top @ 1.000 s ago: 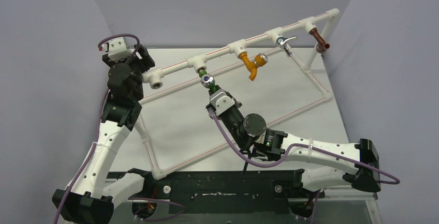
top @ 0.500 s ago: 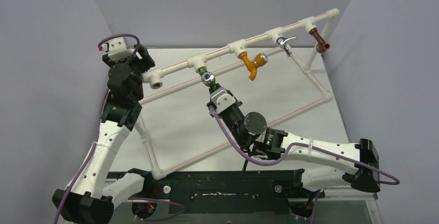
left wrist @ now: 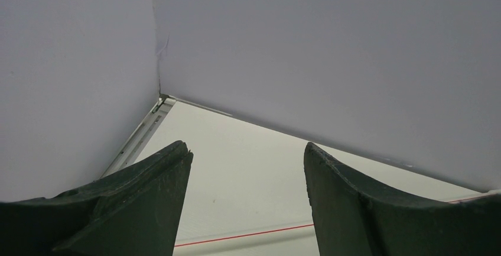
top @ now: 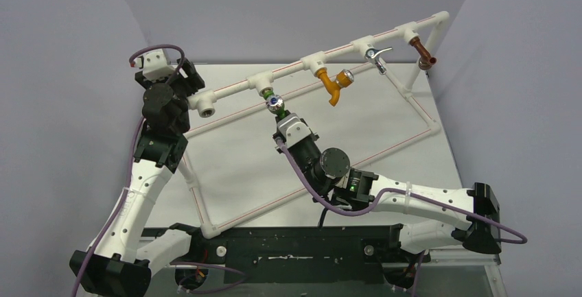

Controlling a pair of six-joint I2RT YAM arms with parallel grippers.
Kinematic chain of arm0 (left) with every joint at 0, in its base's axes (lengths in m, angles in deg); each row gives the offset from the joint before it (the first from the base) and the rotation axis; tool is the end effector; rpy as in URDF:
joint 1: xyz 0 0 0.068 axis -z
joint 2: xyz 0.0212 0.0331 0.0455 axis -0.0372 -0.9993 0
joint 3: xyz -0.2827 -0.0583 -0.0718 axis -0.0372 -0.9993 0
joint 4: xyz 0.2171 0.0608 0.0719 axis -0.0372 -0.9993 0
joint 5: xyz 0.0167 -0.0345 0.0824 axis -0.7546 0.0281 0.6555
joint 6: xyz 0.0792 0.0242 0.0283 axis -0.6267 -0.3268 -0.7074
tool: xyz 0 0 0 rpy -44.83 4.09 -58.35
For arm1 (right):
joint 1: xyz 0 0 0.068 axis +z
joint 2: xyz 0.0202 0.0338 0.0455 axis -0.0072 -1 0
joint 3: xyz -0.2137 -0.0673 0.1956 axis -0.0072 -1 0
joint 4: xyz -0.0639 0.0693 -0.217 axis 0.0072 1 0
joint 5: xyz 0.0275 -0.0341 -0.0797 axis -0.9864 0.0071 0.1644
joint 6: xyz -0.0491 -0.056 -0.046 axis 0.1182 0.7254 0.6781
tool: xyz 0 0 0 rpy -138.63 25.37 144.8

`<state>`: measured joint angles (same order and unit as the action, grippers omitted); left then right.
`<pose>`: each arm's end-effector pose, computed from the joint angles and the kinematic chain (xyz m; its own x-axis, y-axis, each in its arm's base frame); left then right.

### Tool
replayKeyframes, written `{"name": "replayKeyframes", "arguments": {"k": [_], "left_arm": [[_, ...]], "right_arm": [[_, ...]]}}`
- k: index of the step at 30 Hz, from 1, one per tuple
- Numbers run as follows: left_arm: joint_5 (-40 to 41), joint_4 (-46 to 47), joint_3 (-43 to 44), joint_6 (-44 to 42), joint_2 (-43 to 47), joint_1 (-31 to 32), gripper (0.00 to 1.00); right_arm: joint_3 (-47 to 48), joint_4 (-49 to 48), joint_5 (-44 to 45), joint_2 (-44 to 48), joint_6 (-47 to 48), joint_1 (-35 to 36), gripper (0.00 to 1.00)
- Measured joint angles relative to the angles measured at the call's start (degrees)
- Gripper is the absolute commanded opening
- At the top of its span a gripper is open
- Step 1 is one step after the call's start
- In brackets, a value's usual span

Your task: Install the water faucets

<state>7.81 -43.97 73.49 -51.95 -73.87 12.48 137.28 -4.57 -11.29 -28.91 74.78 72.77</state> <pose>0.2319 -0.0224 0.4449 0.1199 -0.1940 -0.9737 -0.2170 0.9519 -0.2164 0.1299 0.2607 0.4271 0.3317 -0.1462 -0.9320 -0.5140 0.8004 -0.3085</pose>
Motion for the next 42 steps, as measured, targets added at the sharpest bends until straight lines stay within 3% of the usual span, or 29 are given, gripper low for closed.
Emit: {"name": "replayKeyframes", "arguments": {"k": [23, 42], "left_arm": [[0.02, 0.81, -0.11, 0.04, -0.26, -0.48, 0.67], [0.48, 1.42, -0.26, 0.28, -0.31, -0.48, 0.68]], "right_arm": [[1.25, -1.70, 2.97, -1.77, -12.33, 0.11, 0.00], [-0.15, -4.13, 3.43, -1.22, -33.27, -1.57, 0.00]]}}
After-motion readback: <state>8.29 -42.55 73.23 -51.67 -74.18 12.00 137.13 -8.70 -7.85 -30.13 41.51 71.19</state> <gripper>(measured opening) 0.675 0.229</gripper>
